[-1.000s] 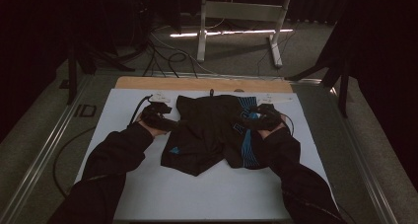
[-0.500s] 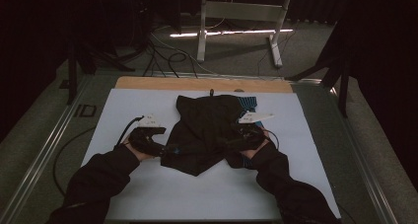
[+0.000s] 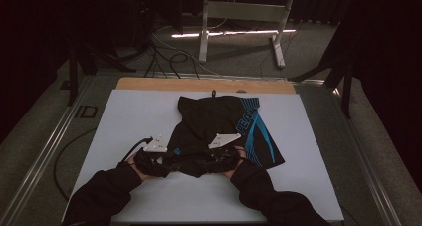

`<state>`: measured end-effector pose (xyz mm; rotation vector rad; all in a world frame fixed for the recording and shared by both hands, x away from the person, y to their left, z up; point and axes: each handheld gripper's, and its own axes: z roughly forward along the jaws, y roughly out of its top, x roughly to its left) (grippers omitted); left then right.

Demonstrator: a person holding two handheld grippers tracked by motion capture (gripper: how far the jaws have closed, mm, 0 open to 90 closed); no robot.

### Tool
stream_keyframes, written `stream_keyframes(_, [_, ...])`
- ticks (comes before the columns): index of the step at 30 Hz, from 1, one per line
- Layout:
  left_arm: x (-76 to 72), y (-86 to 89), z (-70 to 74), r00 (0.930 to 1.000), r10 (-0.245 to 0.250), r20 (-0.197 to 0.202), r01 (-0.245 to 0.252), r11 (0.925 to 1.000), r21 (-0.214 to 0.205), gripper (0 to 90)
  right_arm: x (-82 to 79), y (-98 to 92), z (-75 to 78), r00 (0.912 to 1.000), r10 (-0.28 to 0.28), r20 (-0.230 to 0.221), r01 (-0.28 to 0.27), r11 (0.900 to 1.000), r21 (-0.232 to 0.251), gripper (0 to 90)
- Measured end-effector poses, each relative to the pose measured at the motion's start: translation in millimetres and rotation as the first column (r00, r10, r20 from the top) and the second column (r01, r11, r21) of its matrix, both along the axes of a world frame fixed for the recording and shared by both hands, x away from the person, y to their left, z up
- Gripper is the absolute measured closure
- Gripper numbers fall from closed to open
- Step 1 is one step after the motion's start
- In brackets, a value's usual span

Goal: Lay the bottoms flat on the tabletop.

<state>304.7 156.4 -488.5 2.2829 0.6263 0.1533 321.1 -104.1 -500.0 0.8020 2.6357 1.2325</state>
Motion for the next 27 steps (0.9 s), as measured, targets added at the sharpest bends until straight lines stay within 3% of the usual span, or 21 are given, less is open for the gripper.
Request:
stream_keyframes(4, [7.8,-6.2,-10.5,0.9992,0.036,0.019,-0.037,0.9962,0.078,50.6,4.5,11.6,-12.8,0.999,-0.037,0.025,0.038,0.9967,-0.072,52.7])
stream_keyframes(8, [14.9,-8.8,-20.4,0.9978,0.066,0.012,-0.067,0.9904,0.121,55.7,7.4,14.1,-18.0,0.9988,-0.049,0.005,0.049,0.9939,-0.099,58.7])
stream_keyframes(9, [16.3,-8.5,-22.2,0.9978,0.066,0.012,-0.067,0.9887,0.134,57.3,7.3,13.8,-19.0,0.9986,-0.048,0.021,0.05,0.994,-0.097,63.4])
stream_keyframes(13, [18.1,-7.4,-22.1,0.9961,0.085,0.024,-0.088,0.9865,0.138,67.5,7.0,13.4,-18.2,0.9982,-0.047,0.036,0.051,0.9911,-0.123,72.6])
stream_keyframes(14, [18.3,-6.8,-21.6,0.9944,0.101,0.033,-0.105,0.9838,0.145,69.0,6.3,13.6,-16.9,0.9977,-0.051,0.046,0.057,0.9888,-0.138,80.7])
stream_keyframes(16, [18.5,-6.2,-21.7,0.9931,0.112,0.037,-0.116,0.9829,0.143,78.9,6.9,12.2,-14.5,0.998,-0.053,0.036,0.057,0.99,-0.129,85.1])
stream_keyframes(21, [17.1,-3.5,-18.0,0.992,0.117,0.047,-0.122,0.9829,0.137,86.6,5.2,8.1,-6.2,0.9981,-0.042,0.044,0.047,0.9921,-0.116,86.5])
stream_keyframes(27, [9.8,1.0,-8.0,0.9917,0.113,0.061,-0.119,0.9871,0.107,87.5,-5.0,2.0,9.4,0.9968,-0.028,0.074,0.034,0.996,-0.083,87.0])
